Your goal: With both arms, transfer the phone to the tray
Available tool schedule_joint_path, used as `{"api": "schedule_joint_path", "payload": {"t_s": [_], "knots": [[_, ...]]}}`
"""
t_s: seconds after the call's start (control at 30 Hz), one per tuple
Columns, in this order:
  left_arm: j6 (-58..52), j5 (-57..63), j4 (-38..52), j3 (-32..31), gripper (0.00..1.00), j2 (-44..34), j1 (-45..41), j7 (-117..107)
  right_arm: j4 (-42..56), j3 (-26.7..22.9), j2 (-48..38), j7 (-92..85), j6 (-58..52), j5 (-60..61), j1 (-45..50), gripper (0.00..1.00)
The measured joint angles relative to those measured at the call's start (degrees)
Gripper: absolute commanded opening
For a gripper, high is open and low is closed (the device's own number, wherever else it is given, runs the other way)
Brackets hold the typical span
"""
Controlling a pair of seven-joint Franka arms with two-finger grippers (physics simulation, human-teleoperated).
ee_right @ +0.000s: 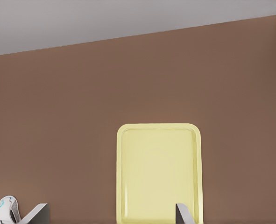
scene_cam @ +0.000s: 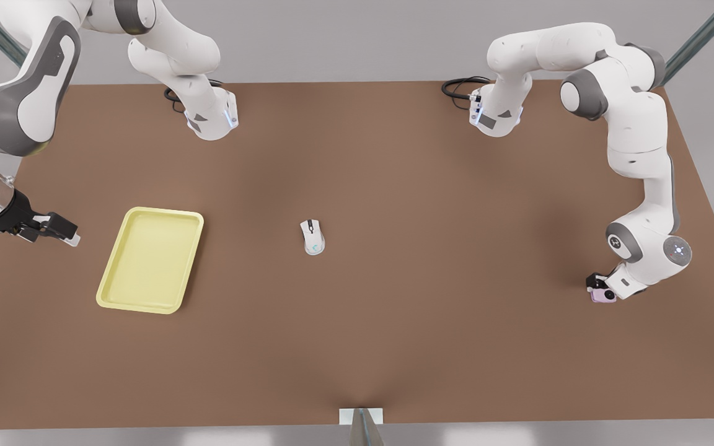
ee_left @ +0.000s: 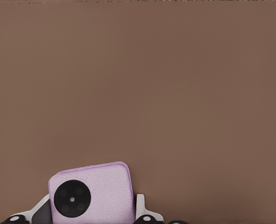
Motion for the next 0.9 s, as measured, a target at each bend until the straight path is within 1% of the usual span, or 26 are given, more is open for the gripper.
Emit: {"api": "schedule_joint_path", "payload": {"t_s": [0.1, 0.17, 0.33, 0.43, 0.47, 0.57, 0.63, 0.77, 0.9], "knots": [[-0.99, 0.06, 1.38, -0.1, 0.78, -0.71, -1.57, 0.15, 0.0, 0.0, 0.05, 0.0, 0.0, 0.0, 0.0, 1.0], [-2.9, 0.31, 2.66, 0.01, 0.78, -1.99, -4.74, -0.29, 0.0, 0.0, 0.03, 0.0, 0.0, 0.0, 0.0, 1.0], [-9.95, 1.67, 3.56, 0.39, 0.78, -6.22, -18.96, -5.47, 0.0, 0.0, 0.05, -0.01, 0.0, 0.0, 0.0, 1.0], [-14.77, 2.27, 7.44, 0.35, 0.78, -5.95, -30.48, -12.07, -0.01, 0.0, 0.04, -0.01, 0.0, 0.0, 0.0, 1.0], [-16.0, 2.37, 9.24, 0.26, 0.78, -5.01, -34.21, -14.68, 0.0, 0.0, 0.03, -0.01, 0.0, 0.0, 0.0, 1.0], [-20.87, 2.49, 18.92, -0.02, 0.78, 0.06, -43.91, -22.97, -0.05, 0.06, 0.04, -0.01, 0.0, 0.0, 0.06, 1.0], [-23.14, 2.32, 23.05, -0.47, 0.79, 2.51, -48.63, -28.63, -0.08, 0.14, 0.03, 0.0, -0.02, 0.12, 0.25, 1.0], [-25.63, 2.11, 33.53, -2.65, 0.79, 9.47, -53.71, -39.3, -0.09, 0.08, -0.05, 0.0, -0.12, 0.45, -0.08, 1.0], [-24.17, 2.38, 38.37, -2.8, 0.81, 14.67, -56.1, -48.05, -0.09, 0.04, -0.37, -0.01, -0.29, 0.57, -0.14, 1.0]]}}
